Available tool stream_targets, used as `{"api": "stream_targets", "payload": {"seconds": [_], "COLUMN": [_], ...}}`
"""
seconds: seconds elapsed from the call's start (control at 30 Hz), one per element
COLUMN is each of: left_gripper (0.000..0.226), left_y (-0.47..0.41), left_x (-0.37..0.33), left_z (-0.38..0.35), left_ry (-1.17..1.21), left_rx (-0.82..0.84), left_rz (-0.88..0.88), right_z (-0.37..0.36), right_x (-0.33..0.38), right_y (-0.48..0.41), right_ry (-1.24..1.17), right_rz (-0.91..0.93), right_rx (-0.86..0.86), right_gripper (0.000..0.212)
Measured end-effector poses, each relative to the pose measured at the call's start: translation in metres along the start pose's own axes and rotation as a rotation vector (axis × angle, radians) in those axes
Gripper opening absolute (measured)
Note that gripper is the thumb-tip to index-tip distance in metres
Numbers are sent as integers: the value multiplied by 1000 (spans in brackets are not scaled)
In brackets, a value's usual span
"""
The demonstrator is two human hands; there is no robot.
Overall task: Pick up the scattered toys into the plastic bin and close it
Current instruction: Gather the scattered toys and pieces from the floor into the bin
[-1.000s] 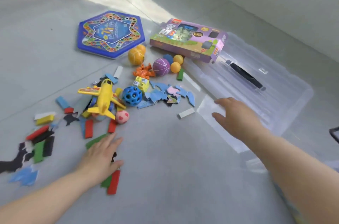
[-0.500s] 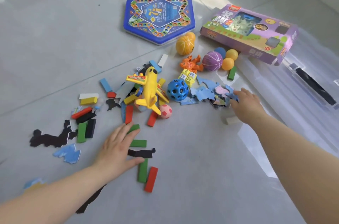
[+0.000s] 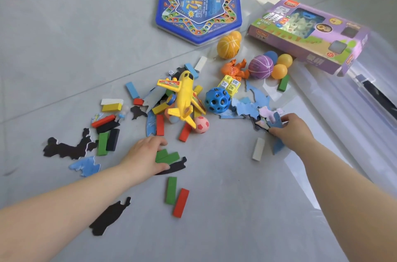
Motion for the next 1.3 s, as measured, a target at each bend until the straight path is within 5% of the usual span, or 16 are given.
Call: {"api": "stream_targets", "payload": {"seconds": [0.33, 0.47, 0.6, 0.7, 0.8, 0.87, 0.93, 1.03, 1.3], "left_gripper": [13, 16, 13, 24, 14, 23, 8, 45, 39], "left_y": [7, 16, 21, 25, 29, 31, 31, 24, 11], "left_x": [-3, 4, 8, 5, 0, -7, -15, -24, -29], "left_z": [-3, 4, 14, 12, 3, -2, -2, -7, -9], "left_ry": [-29, 133, 295, 254, 114, 34, -58, -158, -211], "left_rx": [107, 56, 13, 58, 117, 135, 125, 121, 241], "left_rz": [10, 58, 104, 76, 36, 40, 30, 16, 68], "right_z": [-5, -7, -2, -5, -22, -32, -39, -45, -47], "right_x": [-26, -33, -33, -22, -12, -12, -15, -17, -15], "right_y": [21, 24, 30, 38, 48, 53, 58, 58, 50], "right_ry": [-83, -130, -373, -482, -301, -195, -89, 63, 171], "right_rz": [-21, 12, 26, 38, 91, 109, 72, 19, 93], "right_rx": [-42, -89, -151, -36, 73, 14, -45, -64, -53], "right_gripper": [22, 33, 8, 15, 11, 18, 34, 48, 26]}}
Point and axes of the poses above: each hand's wrist, its own y-axis away from the middle knuckle, its own z-axis out of the back of the hand, x = y × z, the point moved 4 cm from there along -y, towards the middle knuckle, and after that the axes turned 9 degrees about -y, right-handed, at the moved point
